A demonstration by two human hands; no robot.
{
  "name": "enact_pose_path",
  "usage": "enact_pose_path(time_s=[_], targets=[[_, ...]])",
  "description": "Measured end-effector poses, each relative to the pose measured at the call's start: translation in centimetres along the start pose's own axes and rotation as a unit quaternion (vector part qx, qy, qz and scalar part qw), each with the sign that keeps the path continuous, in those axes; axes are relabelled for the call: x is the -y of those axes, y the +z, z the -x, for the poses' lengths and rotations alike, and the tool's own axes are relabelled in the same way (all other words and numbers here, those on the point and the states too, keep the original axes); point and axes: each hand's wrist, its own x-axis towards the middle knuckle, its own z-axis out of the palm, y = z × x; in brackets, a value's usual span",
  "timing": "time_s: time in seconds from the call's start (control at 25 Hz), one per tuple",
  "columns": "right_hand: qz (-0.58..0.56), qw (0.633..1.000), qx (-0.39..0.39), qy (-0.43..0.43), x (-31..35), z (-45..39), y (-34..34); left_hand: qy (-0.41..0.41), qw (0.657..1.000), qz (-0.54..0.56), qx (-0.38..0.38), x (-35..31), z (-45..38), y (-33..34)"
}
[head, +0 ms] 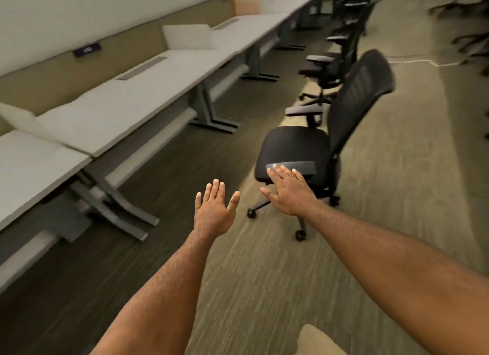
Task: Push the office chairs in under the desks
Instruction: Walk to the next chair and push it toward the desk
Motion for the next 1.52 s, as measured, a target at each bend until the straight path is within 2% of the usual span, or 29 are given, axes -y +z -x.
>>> enact_pose_path(time_s=[0.32,0.68,0.88,1.16,1.52], targets=[[-0.020,0.983,-0.028,0.181,-17.2,8.4,-2.8,0.173,0.983,-0.008,0.063,-18.1,-4.1,6.7],[-0.039,0.929,-0.062,0.362,-29.0,19.1,-4.8,0.354,0.927,-0.034,0.119,-35.4,-4.5,11.7],[-0.039,0.897,-0.074,0.434,-35.0,22.6,-6.0,0.428,0.892,-0.040,0.140,-43.9,-5.5,14.7],[-0.036,0.872,-0.073,0.484,-46.3,20.9,-9.4,0.477,0.865,-0.030,0.155,-56.0,-11.8,17.2],[-0.034,0.886,-0.058,0.459,-59.6,11.6,-13.7,0.428,0.897,-0.031,0.108,-65.9,-24.8,17.6]])
